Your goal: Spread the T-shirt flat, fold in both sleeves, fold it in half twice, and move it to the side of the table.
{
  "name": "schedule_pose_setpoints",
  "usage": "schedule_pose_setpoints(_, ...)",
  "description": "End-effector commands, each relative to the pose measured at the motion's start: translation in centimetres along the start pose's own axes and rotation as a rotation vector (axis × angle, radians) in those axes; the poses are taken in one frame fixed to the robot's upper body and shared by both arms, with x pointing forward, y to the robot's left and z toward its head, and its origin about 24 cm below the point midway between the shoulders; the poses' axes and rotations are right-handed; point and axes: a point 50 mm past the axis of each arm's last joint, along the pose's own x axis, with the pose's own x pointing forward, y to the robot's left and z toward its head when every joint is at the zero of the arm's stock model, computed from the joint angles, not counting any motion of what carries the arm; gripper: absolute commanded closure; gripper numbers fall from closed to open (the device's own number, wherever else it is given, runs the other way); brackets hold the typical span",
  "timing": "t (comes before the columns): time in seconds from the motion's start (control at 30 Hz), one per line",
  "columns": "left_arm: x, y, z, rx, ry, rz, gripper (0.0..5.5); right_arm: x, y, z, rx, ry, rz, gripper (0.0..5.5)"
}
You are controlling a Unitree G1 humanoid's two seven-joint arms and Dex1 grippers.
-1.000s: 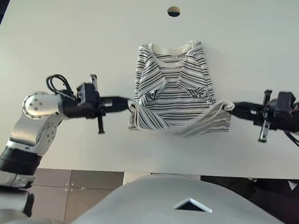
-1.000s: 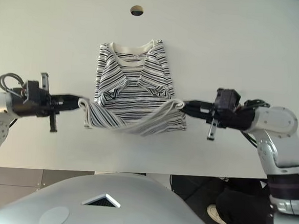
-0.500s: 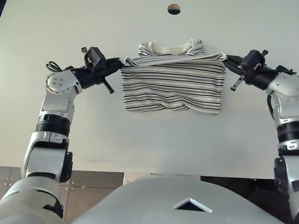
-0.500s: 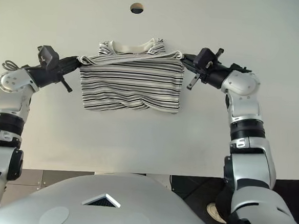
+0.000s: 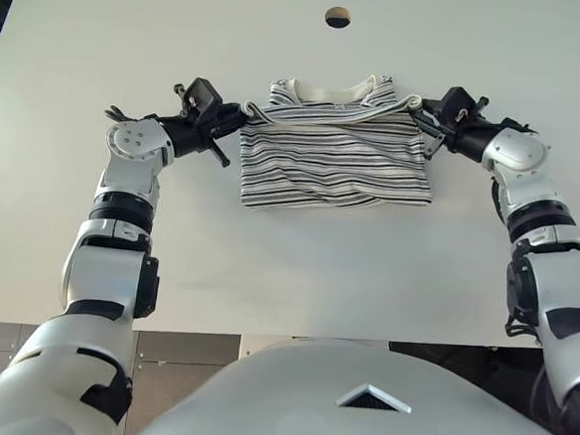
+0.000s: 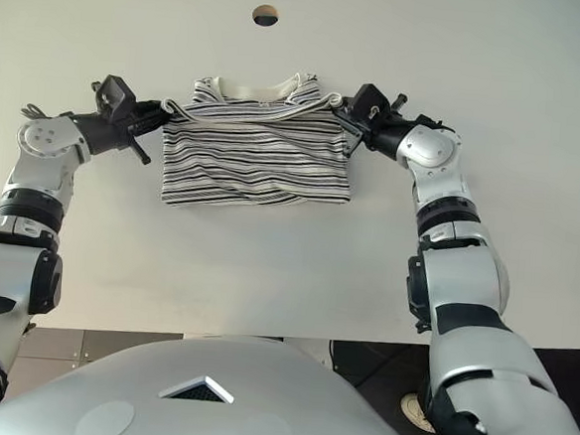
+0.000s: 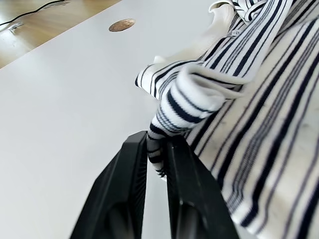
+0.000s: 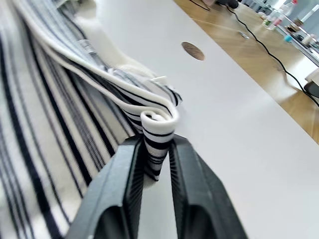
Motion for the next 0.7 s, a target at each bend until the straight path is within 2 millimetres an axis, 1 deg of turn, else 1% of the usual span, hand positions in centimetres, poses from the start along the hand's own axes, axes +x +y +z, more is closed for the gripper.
schedule_pose_setpoints(0.03, 0.2, 1.6, 1.3, -0.118, -0.046, 0.091, 4.16, 0.7, -1.8, 1.3, 0.071, -0.006, -0.139, 3.8)
schedule_pose_setpoints(0.17, 0.6, 2.5, 1.6, -0.241, -0.055, 0.177, 3.58, 0.5, -3.2, 1.0, 0.152, 0.034, -0.31, 3.75)
schedule_pose_setpoints(0.2, 0.7, 2.6, 1.7, -0.261, -0.055, 0.191, 3.34, 0.3, -3.5, 0.9, 0.158, 0.047, -0.339, 3.75)
schedule_pose_setpoints(0.27, 1.0, 2.7, 2.0, -0.275, -0.064, 0.2, 3.32, 0.0, -3.7, 0.7, 0.153, 0.054, -0.363, 3.75)
schedule_pose_setpoints(0.33, 1.3, 2.5, 2.6, -0.253, -0.105, 0.184, 3.32, -0.1, -3.7, 1.0, 0.12, 0.023, -0.359, 3.75)
schedule_pose_setpoints(0.37, 1.3, 2.3, 2.9, -0.213, -0.132, 0.164, 3.32, -0.1, -3.6, 1.3, 0.076, -0.007, -0.345, 3.75)
schedule_pose_setpoints(0.4, 1.3, 1.8, 3.6, -0.139, -0.198, 0.107, 3.32, -0.1, -3.3, 2.0, 0.003, -0.067, -0.307, 3.75)
schedule_pose_setpoints(0.47, 1.1, 0.9, 4.4, -0.053, -0.272, 0.04, 3.32, 0.0, -2.8, 2.9, -0.08, -0.135, -0.259, 3.75)
schedule_pose_setpoints(0.53, 0.2, -1.1, 5.9, 0.28, -0.369, -0.03, 3.32, 0.2, -1.6, 3.9, -0.28, -0.185, -0.163, 3.75)
schedule_pose_setpoints(0.57, -0.1, -2.0, 6.3, 0.403, -0.405, -0.052, 3.32, 0.3, -1.2, 4.2, -0.344, -0.2, -0.131, 3.75)
schedule_pose_setpoints(0.67, -0.7, -5.3, 7.1, 0.801, -0.44, -0.147, 3.32, 0.6, 0.1, 4.0, -0.498, -0.18, -0.027, 3.75)
schedule_pose_setpoints(0.7, -0.8, -6.1, 7.2, 0.885, -0.45, -0.173, 3.32, 0.6, 0.4, 3.9, -0.538, -0.172, -0.002, 3.75)
